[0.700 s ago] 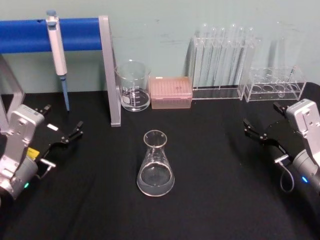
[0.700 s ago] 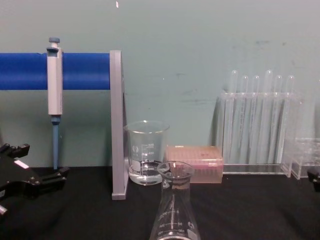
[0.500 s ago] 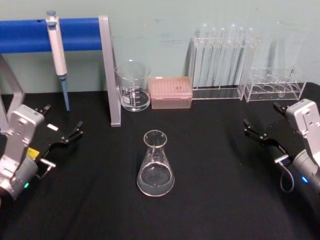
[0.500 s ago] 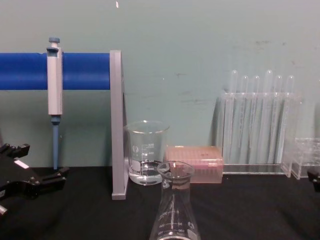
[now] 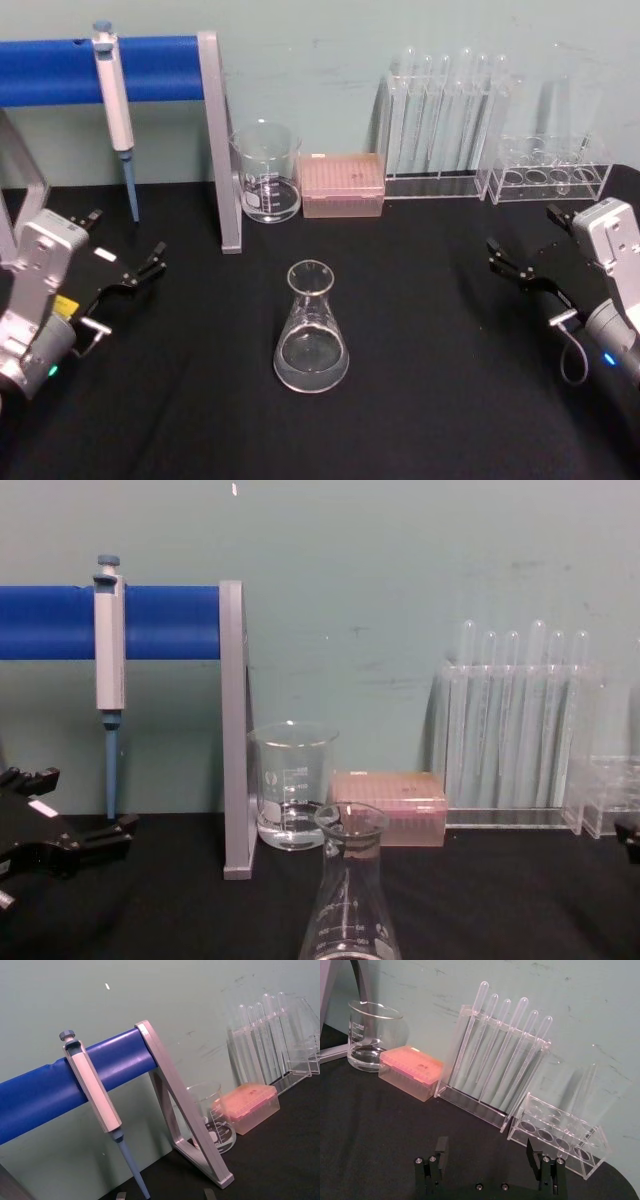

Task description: Grasp the erlenmeyer flask with one hand, shake it three times, then place it back.

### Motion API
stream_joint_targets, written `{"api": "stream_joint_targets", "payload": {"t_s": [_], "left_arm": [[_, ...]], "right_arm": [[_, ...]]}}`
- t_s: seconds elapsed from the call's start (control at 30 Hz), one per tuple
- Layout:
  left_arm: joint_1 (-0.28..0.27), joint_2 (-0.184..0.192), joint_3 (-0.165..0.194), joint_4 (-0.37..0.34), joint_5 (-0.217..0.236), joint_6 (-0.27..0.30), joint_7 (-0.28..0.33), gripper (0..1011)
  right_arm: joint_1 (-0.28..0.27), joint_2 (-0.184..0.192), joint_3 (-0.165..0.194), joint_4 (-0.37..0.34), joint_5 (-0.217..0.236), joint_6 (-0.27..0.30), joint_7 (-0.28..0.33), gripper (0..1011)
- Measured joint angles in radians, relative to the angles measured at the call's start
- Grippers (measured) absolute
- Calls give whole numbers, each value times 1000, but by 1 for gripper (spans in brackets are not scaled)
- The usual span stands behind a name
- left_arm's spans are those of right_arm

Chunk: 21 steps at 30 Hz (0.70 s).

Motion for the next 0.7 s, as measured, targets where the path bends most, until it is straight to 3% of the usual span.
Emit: {"api": "stream_joint_targets", "payload": {"t_s": [0.37, 0.63, 0.7], "left_arm": [[0, 0, 0, 0, 0, 0, 0, 1001], [0, 0, 0, 0, 0, 0, 0, 1001], [0, 0, 0, 0, 0, 0, 0, 1001]], "right_arm": [[-13, 8, 36, 5, 7, -2, 32, 1000], [-55, 55, 76, -22, 74, -32, 150, 1000], [-79, 76, 94, -43, 111, -42, 206, 1000]]}}
